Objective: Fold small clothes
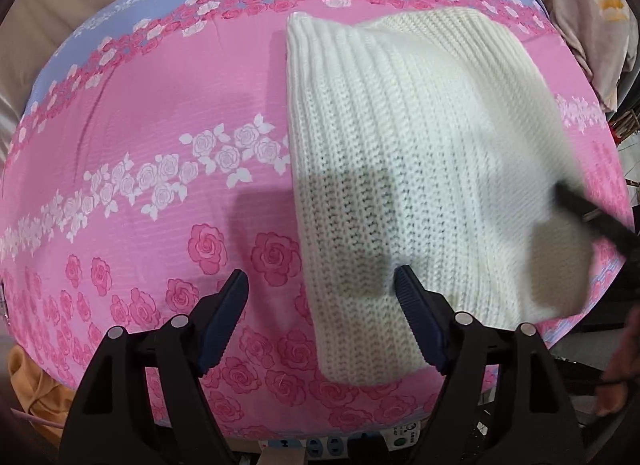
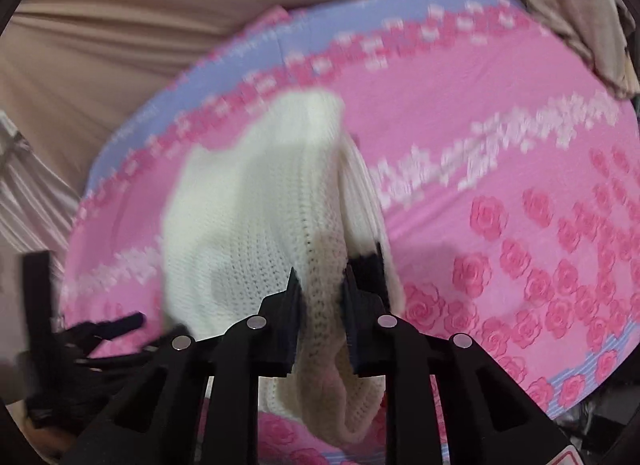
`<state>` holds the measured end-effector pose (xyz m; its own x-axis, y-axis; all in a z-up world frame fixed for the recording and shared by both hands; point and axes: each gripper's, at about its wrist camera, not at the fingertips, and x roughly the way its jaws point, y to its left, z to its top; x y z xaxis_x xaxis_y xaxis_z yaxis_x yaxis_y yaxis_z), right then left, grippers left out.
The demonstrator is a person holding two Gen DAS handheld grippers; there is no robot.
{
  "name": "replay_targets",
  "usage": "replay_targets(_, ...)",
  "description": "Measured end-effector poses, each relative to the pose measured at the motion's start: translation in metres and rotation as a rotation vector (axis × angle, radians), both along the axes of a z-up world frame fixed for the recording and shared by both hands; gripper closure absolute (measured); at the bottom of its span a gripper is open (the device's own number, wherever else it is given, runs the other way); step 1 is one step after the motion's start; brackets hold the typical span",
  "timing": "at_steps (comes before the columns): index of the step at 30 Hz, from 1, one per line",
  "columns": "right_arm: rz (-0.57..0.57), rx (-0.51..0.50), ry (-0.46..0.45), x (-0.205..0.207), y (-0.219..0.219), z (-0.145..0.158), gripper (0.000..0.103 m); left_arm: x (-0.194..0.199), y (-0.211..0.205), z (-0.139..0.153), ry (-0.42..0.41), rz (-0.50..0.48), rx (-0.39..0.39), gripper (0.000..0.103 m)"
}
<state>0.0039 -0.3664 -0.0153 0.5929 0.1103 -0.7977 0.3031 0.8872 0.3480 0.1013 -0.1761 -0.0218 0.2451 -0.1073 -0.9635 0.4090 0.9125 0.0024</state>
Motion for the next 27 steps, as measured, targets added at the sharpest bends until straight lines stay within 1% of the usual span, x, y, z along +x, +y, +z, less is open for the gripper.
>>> replay_targets(1, -0.003, -0.009, -0.015, -0.002, -0.001, 0.005, 0.085, -0.001, 0.000, -0.002, -0.001, -0.003, 0.003, 0.029)
replay_targets(2, -0.001, -0.008, -0.011, -0.001, -0.003, 0.005, 0.085, -0.001, 0.000, -0.003, 0.001, -0.004, 0.006, 0.029)
replay_targets(4, -0.002, -0.026, 0.071, 0.007, -0.008, -0.019, 0.084, -0.002, -0.002, -0.008, 0.006, -0.002, 0.016, 0.029)
replay_targets(5, 0.001, -0.031, 0.133, 0.012, -0.010, -0.039, 0.083, -0.003, -0.004, -0.011, 0.010, -0.006, 0.025, 0.029)
replay_targets(6, 0.005, -0.019, 0.141, 0.013, -0.013, -0.055, 0.082, -0.004, -0.006, -0.014, 0.010, -0.015, 0.034, 0.029)
replay_targets(7, 0.002, -0.015, 0.114, 0.011, -0.016, -0.055, 0.082, -0.005, -0.008, -0.016, 0.011, -0.020, 0.040, 0.029)
replay_targets(8, 0.001, 0.000, 0.121, 0.011, -0.018, -0.050, 0.082, -0.006, -0.009, -0.019, 0.014, -0.023, 0.046, 0.029)
replay_targets(10, -0.008, 0.022, 0.090, 0.004, -0.022, -0.030, 0.080, -0.007, -0.010, -0.020, 0.007, -0.021, 0.050, 0.028)
replay_targets(12, 0.003, 0.003, 0.061, -0.010, -0.021, -0.014, 0.077, -0.006, -0.009, -0.018, 0.008, -0.013, 0.046, 0.028)
replay_targets(13, 0.005, -0.008, 0.043, -0.020, -0.021, -0.007, 0.072, -0.006, -0.007, -0.016, 0.008, -0.006, 0.042, 0.028)
replay_targets(15, 0.019, 0.001, 0.032, -0.039, -0.017, -0.002, 0.072, -0.007, -0.005, -0.011, 0.009, 0.003, 0.033, 0.028)
replay_targets(17, 0.030, -0.005, 0.034, -0.053, -0.008, -0.002, 0.078, -0.010, -0.004, -0.004, -0.005, 0.004, 0.032, 0.029)
replay_targets(18, 0.043, -0.012, 0.037, -0.056, -0.002, -0.005, 0.085, -0.012, -0.004, -0.002, -0.013, 0.003, 0.033, 0.030)
replay_targets(19, 0.057, -0.028, 0.053, -0.056, 0.007, -0.009, 0.088, -0.012, -0.004, -0.001, -0.016, 0.002, 0.036, 0.030)
replay_targets(20, 0.073, -0.046, 0.084, -0.051, 0.012, -0.018, 0.089, -0.013, -0.005, -0.001, -0.018, -0.001, 0.042, 0.030)
replay_targets(21, 0.070, -0.090, 0.169, -0.046, 0.015, -0.047, 0.090, -0.014, -0.007, -0.002, -0.015, -0.005, 0.049, 0.030)
replay_targets(22, 0.060, -0.094, 0.204, -0.043, 0.013, -0.059, 0.089, -0.014, -0.008, -0.005, -0.009, -0.006, 0.058, 0.030)
replay_targets(23, 0.039, -0.057, 0.216, -0.041, 0.005, -0.067, 0.089, -0.013, -0.008, -0.006, -0.006, -0.008, 0.060, 0.030)
replay_targets(24, 0.018, -0.025, 0.213, -0.041, 0.000, -0.062, 0.089, -0.014, -0.009, -0.007, -0.006, -0.010, 0.064, 0.030)
replay_targets(25, 0.009, -0.015, 0.197, -0.042, -0.001, -0.051, 0.089, -0.014, -0.010, -0.008, -0.005, -0.014, 0.071, 0.030)
replay_targets(27, 0.024, -0.045, 0.152, -0.044, 0.002, -0.032, 0.089, -0.015, -0.009, -0.007, -0.010, -0.017, 0.072, 0.030)
